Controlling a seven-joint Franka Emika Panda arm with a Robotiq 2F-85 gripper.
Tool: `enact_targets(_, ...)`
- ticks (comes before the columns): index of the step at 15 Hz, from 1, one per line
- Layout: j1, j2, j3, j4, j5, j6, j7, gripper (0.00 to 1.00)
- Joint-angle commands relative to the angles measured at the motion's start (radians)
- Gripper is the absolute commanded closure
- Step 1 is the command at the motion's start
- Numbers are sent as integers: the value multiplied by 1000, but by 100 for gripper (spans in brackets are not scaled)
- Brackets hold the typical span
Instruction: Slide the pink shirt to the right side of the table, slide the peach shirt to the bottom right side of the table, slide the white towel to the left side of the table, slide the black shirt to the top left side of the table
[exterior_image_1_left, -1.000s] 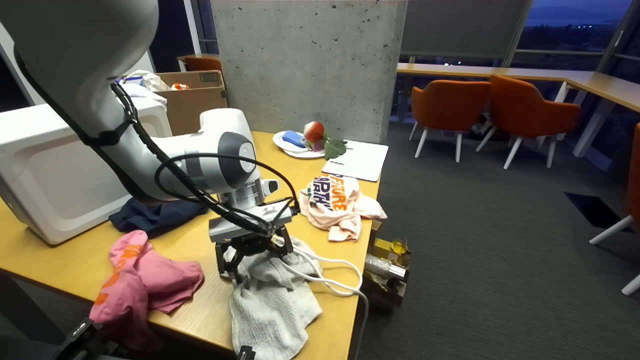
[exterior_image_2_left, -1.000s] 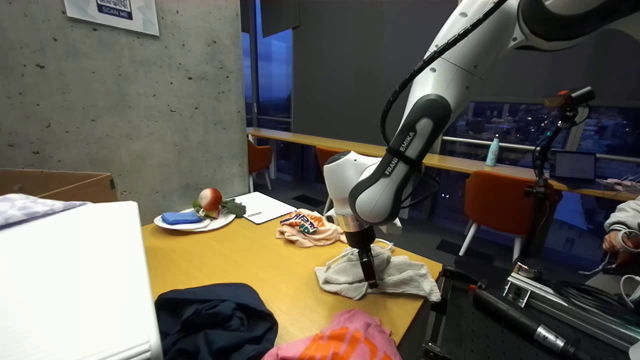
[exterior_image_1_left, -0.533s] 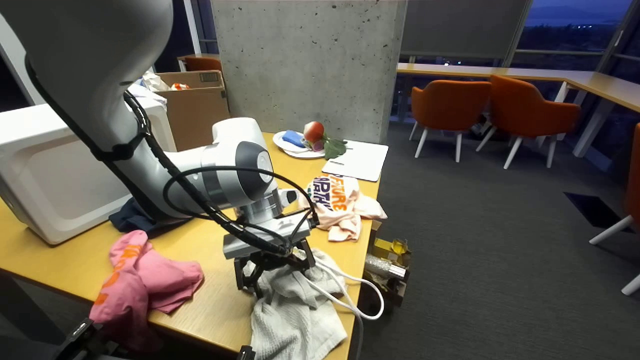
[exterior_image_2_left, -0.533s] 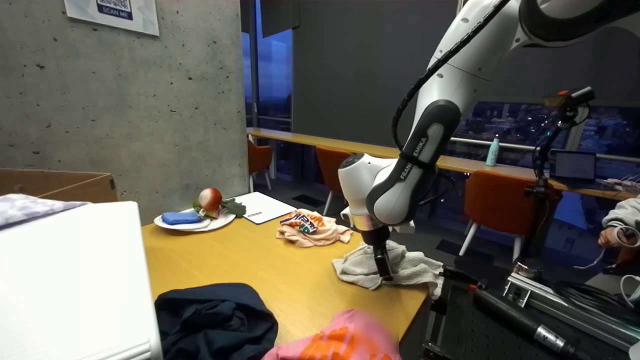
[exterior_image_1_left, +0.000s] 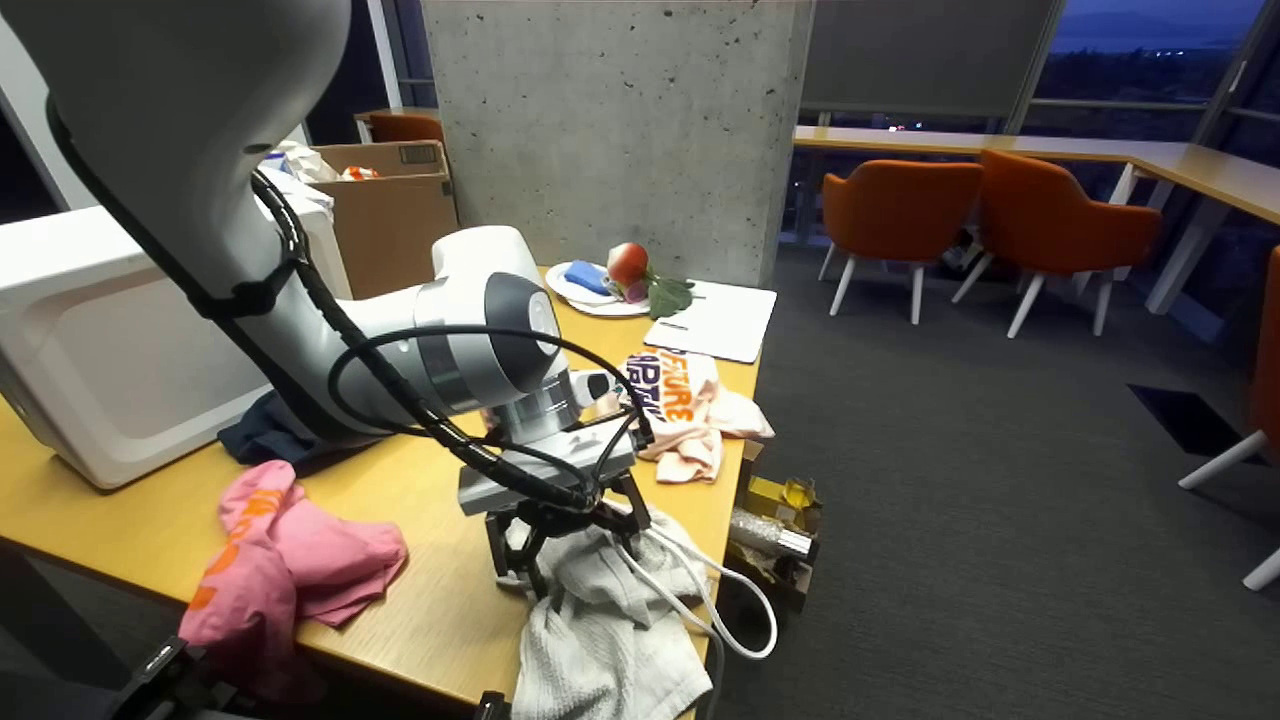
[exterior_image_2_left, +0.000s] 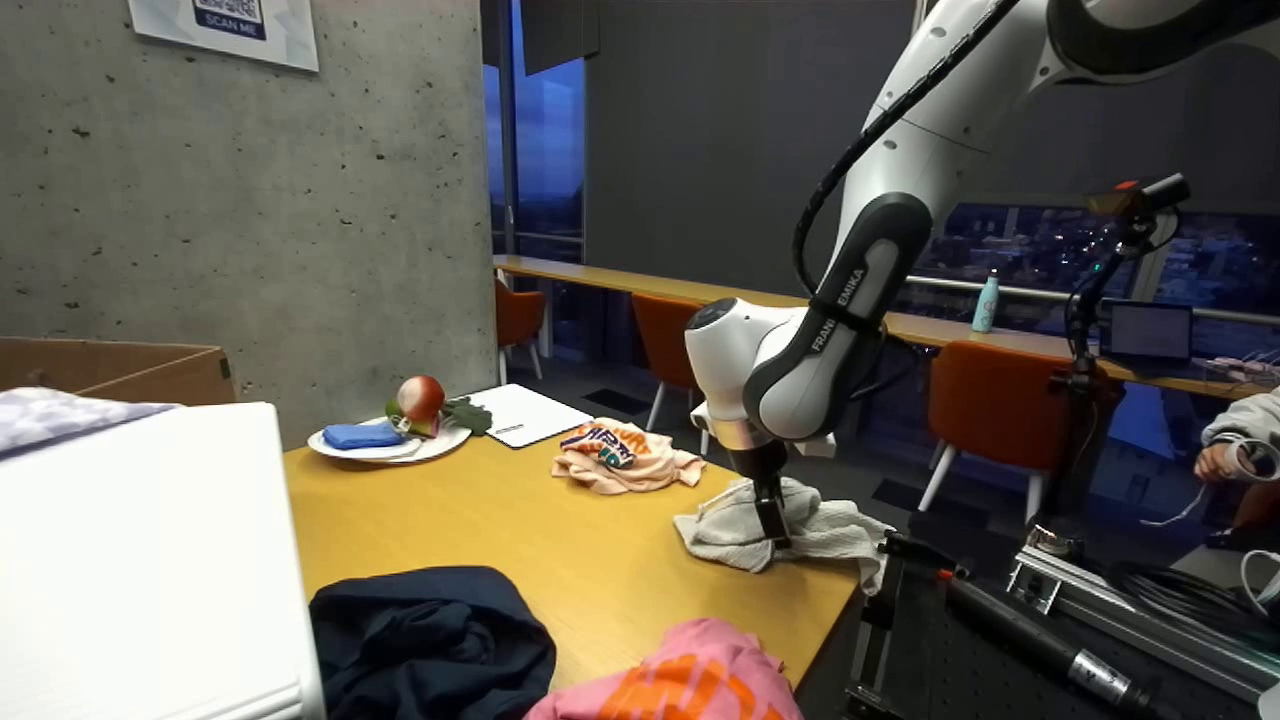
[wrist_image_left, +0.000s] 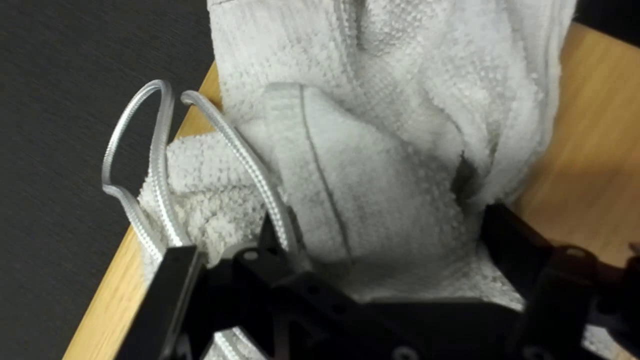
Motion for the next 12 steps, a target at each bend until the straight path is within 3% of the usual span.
enact_targets(1, 7, -94, -26, -27, -53, -24, 24, 0)
enact_targets(5, -5, -185, -21, -15, -64, -90, 9, 0)
enact_targets(12, -2, -301, 152, 0, 95, -172, -75, 0)
